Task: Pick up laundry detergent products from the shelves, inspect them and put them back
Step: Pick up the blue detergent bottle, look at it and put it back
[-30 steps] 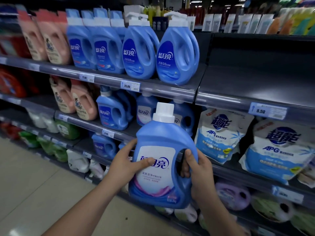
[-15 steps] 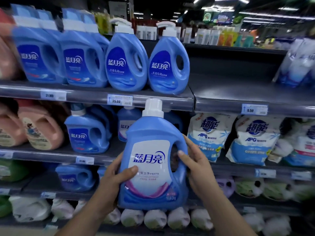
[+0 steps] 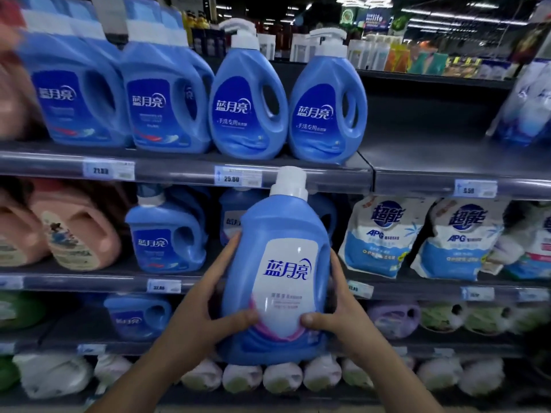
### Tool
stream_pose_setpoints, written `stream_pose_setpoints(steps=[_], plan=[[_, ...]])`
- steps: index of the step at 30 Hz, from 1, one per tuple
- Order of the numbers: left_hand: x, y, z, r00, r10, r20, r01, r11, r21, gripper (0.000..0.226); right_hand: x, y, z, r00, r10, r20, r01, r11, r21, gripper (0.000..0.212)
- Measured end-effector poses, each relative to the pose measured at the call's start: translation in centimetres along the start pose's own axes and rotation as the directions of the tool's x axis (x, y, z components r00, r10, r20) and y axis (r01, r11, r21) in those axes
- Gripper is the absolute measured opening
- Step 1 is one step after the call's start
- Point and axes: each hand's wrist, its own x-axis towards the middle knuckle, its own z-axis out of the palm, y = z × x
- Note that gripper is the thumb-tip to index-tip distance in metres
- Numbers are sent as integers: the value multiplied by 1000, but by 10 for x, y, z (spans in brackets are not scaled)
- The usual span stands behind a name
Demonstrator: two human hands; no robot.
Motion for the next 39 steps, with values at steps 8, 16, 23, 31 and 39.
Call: stream_pose_setpoints(steps=[8, 16, 23, 31, 39], plan=[[0, 4, 1, 993, 98, 60, -103, 991, 81, 98, 12, -14, 1, 994, -58, -91, 67, 992, 107, 111], [13, -25, -12, 988, 131, -80, -121, 986, 116, 90, -2, -34, 17, 917, -332, -222, 271, 926, -264, 125], [19, -33, -15, 981, 132, -144, -117, 987, 107, 94, -4, -44, 16, 908, -352, -226, 278, 912, -302, 123], [11, -59, -6, 993, -49, -110, 57, 996, 66, 84, 2, -18, 8, 974, -124, -188, 77, 968, -240, 87], [36, -103, 14, 981, -196, -4, 196, 981, 4, 82, -2, 23, -21, 951, 36, -307, -91, 982, -166, 88]])
